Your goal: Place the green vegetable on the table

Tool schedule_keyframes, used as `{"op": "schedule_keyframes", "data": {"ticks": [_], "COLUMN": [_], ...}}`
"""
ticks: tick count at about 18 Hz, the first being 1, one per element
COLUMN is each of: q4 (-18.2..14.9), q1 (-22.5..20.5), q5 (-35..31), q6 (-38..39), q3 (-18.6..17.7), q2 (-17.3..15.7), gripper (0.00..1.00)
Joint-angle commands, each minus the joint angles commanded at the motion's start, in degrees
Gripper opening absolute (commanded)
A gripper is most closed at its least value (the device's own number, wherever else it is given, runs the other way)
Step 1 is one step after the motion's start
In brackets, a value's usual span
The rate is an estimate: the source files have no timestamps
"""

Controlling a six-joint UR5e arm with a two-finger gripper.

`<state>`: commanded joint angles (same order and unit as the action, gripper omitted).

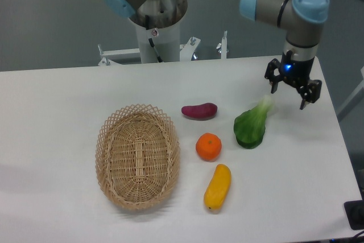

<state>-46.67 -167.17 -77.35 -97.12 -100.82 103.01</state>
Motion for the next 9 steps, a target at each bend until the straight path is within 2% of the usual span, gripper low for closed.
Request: {"op": "schedule_keyframes", "data": {"ticks": [5, 9], "q4": [-1.2, -7.3], "q1": [-0.9, -2.6], "q5": [-0.3, -0.5], "q6": [0.3, -1.7], "q3": [4.1, 6.9], "q2": [-1.9, -3.7], "gripper": [1.00, 1.00]}}
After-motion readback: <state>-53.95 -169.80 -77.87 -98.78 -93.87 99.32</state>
